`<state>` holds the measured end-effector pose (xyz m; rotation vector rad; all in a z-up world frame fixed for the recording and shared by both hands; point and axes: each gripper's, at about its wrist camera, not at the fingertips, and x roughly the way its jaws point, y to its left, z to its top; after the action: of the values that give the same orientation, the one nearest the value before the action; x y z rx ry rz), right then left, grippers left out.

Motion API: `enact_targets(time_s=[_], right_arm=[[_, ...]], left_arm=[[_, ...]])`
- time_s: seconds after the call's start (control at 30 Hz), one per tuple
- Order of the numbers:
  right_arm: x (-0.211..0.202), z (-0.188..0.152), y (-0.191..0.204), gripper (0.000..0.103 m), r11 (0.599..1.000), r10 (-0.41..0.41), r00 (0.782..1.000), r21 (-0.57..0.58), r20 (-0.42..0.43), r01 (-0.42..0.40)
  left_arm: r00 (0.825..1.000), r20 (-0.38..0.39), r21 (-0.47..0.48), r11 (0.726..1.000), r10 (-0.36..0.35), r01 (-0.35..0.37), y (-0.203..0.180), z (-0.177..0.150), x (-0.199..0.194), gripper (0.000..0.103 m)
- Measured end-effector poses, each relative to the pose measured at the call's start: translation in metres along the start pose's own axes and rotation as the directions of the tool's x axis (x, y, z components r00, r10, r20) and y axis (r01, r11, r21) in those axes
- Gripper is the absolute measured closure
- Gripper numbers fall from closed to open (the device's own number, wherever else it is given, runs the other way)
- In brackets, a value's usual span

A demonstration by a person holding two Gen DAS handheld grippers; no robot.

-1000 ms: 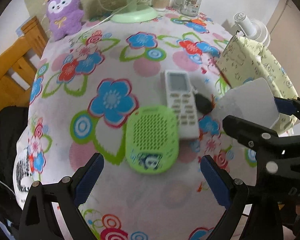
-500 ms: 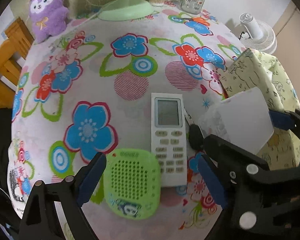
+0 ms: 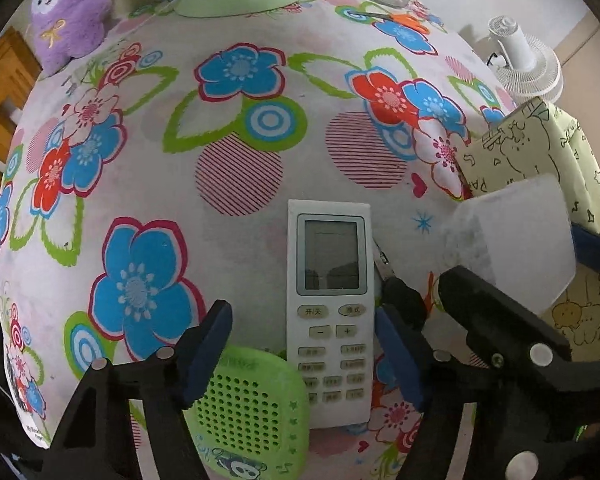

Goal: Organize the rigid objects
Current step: 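Close left gripper on the white remote while right gripper holds the plastic box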

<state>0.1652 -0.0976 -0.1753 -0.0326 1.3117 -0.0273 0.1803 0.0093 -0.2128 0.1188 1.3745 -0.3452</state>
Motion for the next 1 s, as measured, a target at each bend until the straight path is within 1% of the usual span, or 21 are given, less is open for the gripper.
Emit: enact_targets(time_s=[0.1,0.17,0.3,0.4,0.43,0.47,0.57,0.63,0.83,0.93,1.0], right_arm=[[0.002,0.0,-0.001,0.014,1.0,-0.011,1.0,-0.007,0.0,0.011],[0.002,0.001,-0.004,0.014,1.0,-0.009,1.0,0.004,0.002,0.009],[0.005,0.002,-0.006,0.014,0.999,-0.037,0.999,-0.005,0.0,0.037],[0.005,0.002,-0.006,0.014,0.999,-0.043,0.999,-0.01,0.002,0.043],[0.005,0.001,-0.007,0.014,0.999,-0.041,0.999,-0.008,0.002,0.041],[0.005,0.001,-0.007,0.014,0.999,-0.039,0.999,-0.006,0.003,0.039],[0.005,0.003,-0.008,0.014,0.999,-0.035,0.999,0.001,0.003,0.035],[0.005,0.002,-0.008,0.013,1.0,-0.03,1.0,-0.001,0.002,0.03],[0.003,0.003,-0.008,0.014,1.0,0.02,1.0,0.019,-0.009,-0.02],[-0.003,0.004,-0.01,0.014,0.998,0.045,0.999,0.04,-0.005,-0.045],[-0.01,0.005,-0.011,0.014,0.997,0.06,0.998,0.05,0.007,-0.061]], left_arm=[[1.0,-0.022,0.001,1.0,0.008,-0.008,-0.001,0.0,0.003,0.032],[0.999,-0.037,-0.004,1.0,-0.004,0.004,-0.003,0.001,0.001,0.042],[0.999,-0.039,0.025,0.999,0.025,-0.024,-0.008,0.001,0.002,0.043],[0.999,-0.036,0.03,0.999,0.027,-0.026,-0.009,0.0,0.002,0.044],[0.999,-0.033,0.03,0.999,0.023,-0.022,-0.008,-0.001,0.002,0.049],[1.0,-0.027,0.028,0.999,0.016,-0.015,-0.008,-0.001,0.001,0.055],[1.0,-0.025,0.026,1.0,0.014,-0.013,-0.012,0.006,0.005,0.056],[1.0,-0.02,0.021,1.0,0.011,-0.01,-0.012,0.005,0.004,0.056],[1.0,-0.008,0.018,1.0,0.023,-0.023,-0.012,0.005,-0.007,0.057],[1.0,0.016,0.022,0.999,0.023,-0.023,-0.015,0.009,-0.018,0.058],[0.998,0.05,0.025,0.999,0.033,-0.034,-0.018,0.009,-0.027,0.058]])
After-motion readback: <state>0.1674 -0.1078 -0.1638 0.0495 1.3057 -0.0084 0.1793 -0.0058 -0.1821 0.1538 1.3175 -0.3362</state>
